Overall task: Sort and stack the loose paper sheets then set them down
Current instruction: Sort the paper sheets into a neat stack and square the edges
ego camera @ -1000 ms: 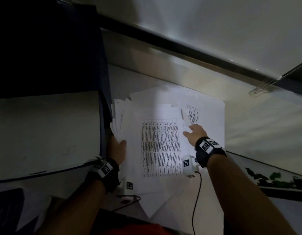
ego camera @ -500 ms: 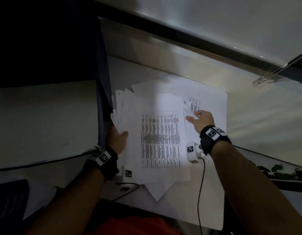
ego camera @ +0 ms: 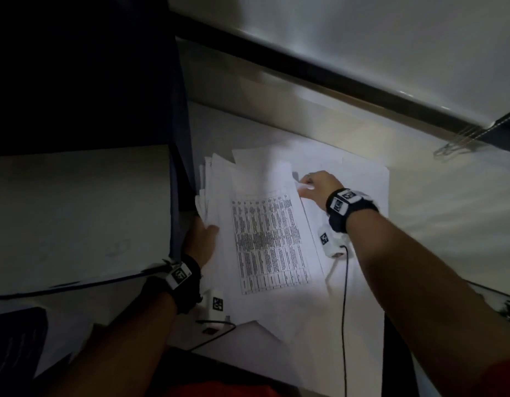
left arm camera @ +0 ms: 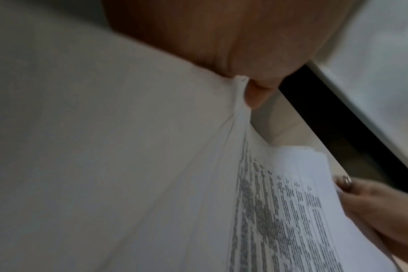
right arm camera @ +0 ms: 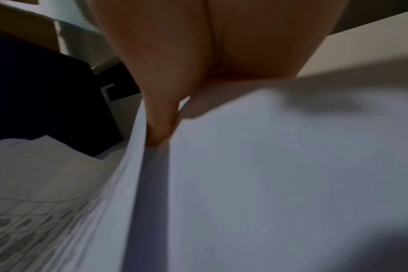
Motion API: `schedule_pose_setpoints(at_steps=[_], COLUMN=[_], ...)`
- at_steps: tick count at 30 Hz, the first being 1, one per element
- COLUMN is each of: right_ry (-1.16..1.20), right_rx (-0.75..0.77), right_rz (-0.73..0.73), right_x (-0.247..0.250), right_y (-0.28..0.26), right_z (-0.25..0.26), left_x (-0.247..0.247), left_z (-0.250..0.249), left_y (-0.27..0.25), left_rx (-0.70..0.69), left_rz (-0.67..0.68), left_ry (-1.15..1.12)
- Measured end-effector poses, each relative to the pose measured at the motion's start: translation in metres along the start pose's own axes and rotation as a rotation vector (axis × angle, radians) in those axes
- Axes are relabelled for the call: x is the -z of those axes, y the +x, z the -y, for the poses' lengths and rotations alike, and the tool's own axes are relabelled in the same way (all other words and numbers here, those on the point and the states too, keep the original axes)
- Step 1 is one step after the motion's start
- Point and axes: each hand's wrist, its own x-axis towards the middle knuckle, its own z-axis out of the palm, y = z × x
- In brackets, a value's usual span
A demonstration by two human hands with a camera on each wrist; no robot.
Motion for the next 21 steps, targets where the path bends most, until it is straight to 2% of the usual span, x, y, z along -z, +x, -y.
schedule_pose_setpoints(at_steps=[2, 3, 5, 7, 10, 12, 14, 18, 21], right_ry=[-0.018, 0.012, 0.043, -0.045, 0.074, 0.263, 0.387, 0.633, 0.710], right_rx=[0.051, 0.032, -0.084, -0.270, -0.612, -0.709, -0.642, -0.359, -0.299], right_rz=[-0.018, -0.073, -0.225, -0.290, -0.185, -0.115, -0.199, -0.424, -0.373], right_x=[-0.008, -0.009, -0.007, -0.008, -0.024, -0.040, -0.052, -0.058, -0.045], right_y=[0.014, 0.017, 0.012, -0.004, -0.038, -0.051, -0.052, -0.041, -0.033], right_z=[0.018, 0.024, 0.023, 0.002, -0.034, -0.041, -0.033, -0.010, -0.005], left_x=[-0.003, -0.005, -0.007, -0.008, -0.007, -0.009, -0.009, -0.003, -0.002], left_z=[0.000, 0.000, 0.000, -0.001, 0.000, -0.001, -0.004, -0.010, -0.011], left_y=[0.001, 0.002, 0.003, 0.003, 0.003, 0.003, 0.002, 0.005, 0.008], left_rx=[0.003, -0.005, -0.009, -0.008, -0.012, -0.031, -0.039, -0.046, -0.044], left_rz=[-0.034, -0.054, -0.078, -0.079, -0.067, -0.043, 0.001, 0.103, 0.095], left_ry=[-0.014, 0.024, 0.081, 0.084, 0.078, 0.065, 0.053, -0.012, -0.073])
